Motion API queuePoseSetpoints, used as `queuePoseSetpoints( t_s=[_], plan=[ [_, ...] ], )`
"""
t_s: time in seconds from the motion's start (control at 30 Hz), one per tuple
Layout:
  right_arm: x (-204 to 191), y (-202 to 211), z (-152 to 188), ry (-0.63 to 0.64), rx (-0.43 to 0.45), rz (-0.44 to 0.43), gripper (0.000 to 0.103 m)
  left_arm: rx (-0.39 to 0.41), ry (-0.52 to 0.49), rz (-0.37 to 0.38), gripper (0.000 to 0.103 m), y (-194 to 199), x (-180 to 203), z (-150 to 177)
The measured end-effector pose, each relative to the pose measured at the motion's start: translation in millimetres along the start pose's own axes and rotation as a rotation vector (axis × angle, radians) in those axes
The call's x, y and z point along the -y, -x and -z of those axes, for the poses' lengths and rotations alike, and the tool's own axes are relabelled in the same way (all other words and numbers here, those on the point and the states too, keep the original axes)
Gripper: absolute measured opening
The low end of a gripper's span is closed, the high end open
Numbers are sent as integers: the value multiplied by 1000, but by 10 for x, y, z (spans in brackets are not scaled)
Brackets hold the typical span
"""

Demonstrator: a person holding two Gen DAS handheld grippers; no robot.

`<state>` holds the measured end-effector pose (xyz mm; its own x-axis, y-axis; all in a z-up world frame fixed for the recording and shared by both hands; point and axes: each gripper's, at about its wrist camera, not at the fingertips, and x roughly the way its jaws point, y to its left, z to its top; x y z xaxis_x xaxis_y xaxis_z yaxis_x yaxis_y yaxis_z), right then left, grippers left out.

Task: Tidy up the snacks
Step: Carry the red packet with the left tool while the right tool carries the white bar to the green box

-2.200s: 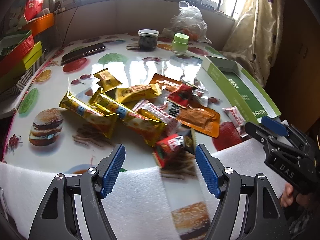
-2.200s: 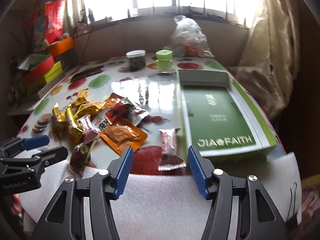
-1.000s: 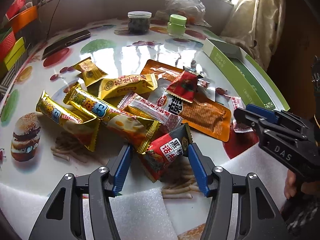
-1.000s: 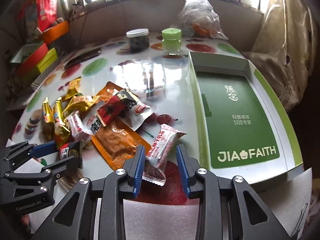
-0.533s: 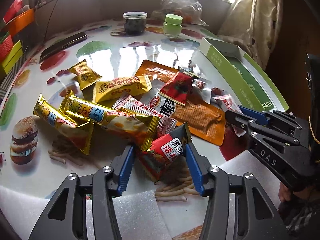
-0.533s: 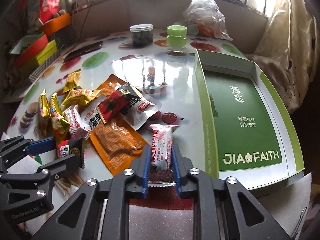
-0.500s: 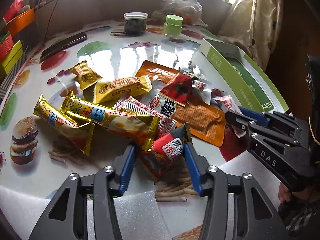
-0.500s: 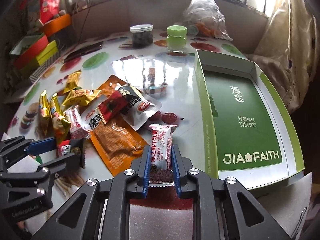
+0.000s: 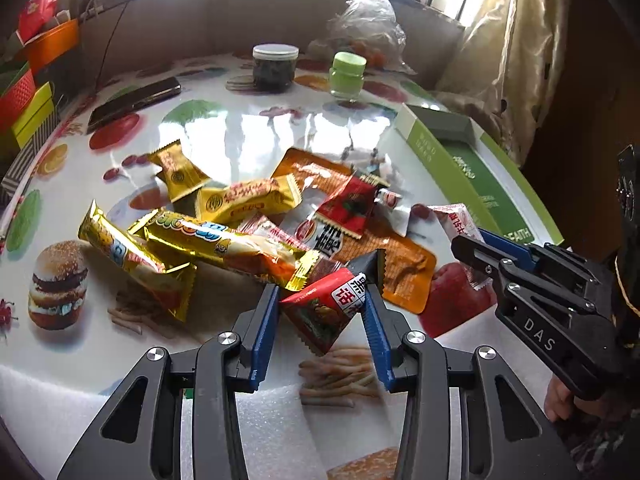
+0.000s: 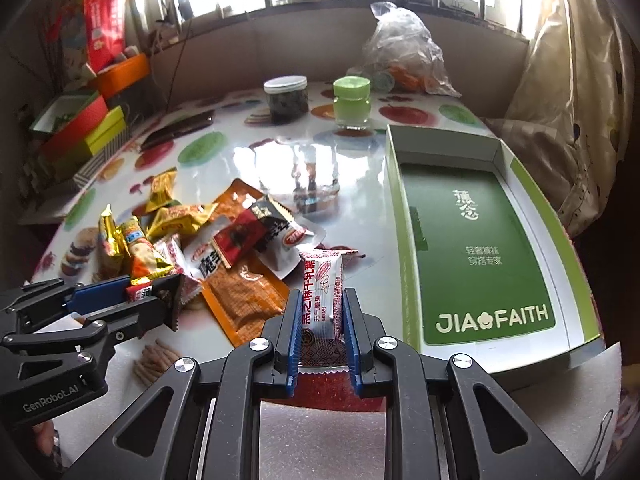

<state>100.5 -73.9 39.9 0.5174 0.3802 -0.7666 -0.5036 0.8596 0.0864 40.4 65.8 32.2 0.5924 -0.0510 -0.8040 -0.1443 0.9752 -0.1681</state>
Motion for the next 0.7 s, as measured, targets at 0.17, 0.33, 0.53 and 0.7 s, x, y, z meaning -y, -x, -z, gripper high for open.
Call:
queuePoseSetpoints(
  t_s=[0.17,0.33,0.53,0.7],
  plan=[
    [58,105,-28,-22,29,3,18,15,1,10,43,58,49,-51],
    [152,192,-70,-46,56,17,18,32,1,26,43,89,118,-144],
    [322,279,-98,-87,78,43,18,49,-7,56,43,91,256,-279],
    [466,325,-93,-117,88,67,18,54,-2,94,43,54,362,-411]
  ],
)
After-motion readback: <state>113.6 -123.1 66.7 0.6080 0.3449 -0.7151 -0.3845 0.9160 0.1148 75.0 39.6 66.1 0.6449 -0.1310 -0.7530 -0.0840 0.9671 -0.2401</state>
